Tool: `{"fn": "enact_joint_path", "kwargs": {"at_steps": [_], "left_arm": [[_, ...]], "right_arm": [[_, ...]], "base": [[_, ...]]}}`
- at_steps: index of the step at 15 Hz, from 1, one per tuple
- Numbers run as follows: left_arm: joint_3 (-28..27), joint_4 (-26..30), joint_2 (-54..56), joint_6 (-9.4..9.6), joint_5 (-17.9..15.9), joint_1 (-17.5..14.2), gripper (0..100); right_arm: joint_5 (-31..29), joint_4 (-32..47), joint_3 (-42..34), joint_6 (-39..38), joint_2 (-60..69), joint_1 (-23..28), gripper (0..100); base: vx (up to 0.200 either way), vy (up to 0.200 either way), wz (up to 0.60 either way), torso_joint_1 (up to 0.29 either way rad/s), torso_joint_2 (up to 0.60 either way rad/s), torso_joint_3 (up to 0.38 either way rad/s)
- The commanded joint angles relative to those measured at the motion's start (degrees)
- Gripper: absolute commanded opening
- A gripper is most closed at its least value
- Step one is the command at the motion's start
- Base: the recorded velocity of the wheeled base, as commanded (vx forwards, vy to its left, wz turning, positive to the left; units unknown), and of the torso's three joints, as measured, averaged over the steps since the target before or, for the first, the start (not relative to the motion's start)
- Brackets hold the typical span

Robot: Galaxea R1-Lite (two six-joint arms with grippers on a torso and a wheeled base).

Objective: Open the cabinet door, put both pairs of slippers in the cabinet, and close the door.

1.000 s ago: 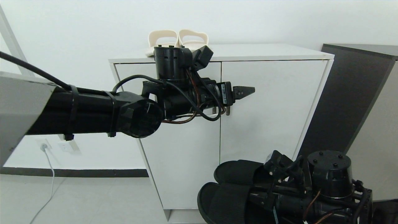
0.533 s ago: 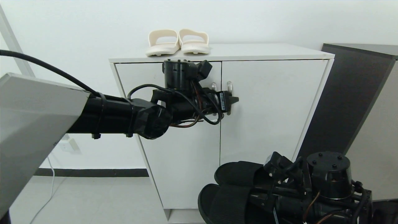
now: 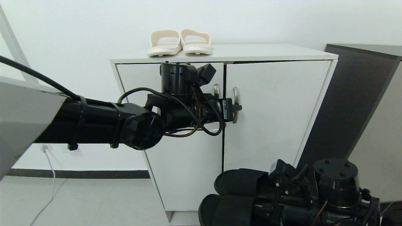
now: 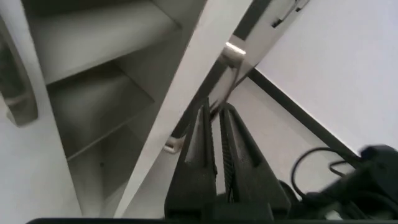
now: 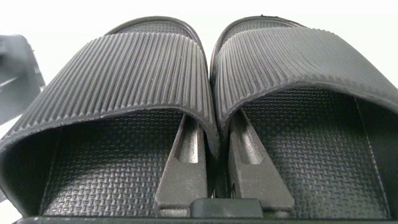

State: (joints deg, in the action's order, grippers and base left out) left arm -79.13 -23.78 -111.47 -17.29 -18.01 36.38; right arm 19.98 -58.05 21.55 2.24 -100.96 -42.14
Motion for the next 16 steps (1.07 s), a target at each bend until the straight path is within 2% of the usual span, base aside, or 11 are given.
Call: {"fn": "enact_joint_path", "kwargs": {"at_steps": [1,3,11,12,16], "left_arm": [[3.3,-0.2,4.1,0.06,0.0,1.3,0],[5.5,-0.2,6.2,0.06,0.0,2.4,0],[16.6,-0.4,16.7,0.41,0.6,7.4,0],[17.5,-1.3,17.0,0.41,0.6,7.0,0],[17.3,-7.0,13.4,-0.03,0.5,1.3,0]], "right_arm": [[1.8,-1.1,-1.8,0.0,0.8,-0.3,0],[4.2,-3.0,-3.2,0.8,0.8,-0.4,0],[6.7,-3.7,-6.4,4.3,0.7,-1.9,0],[6.8,-3.7,-6.6,5.1,0.6,-2.0,0],[6.8,-3.7,-7.3,5.3,0.6,-2.6,0]], "base": [[0.000,0.000,0.00,0.000,0.00,0.000],[0.000,0.000,0.00,0.000,0.00,0.000],[0.000,0.000,0.00,0.000,0.00,0.000],[0.000,0.000,0.00,0.000,0.00,0.000],[0.000,0.000,0.00,0.000,0.00,0.000]]}}
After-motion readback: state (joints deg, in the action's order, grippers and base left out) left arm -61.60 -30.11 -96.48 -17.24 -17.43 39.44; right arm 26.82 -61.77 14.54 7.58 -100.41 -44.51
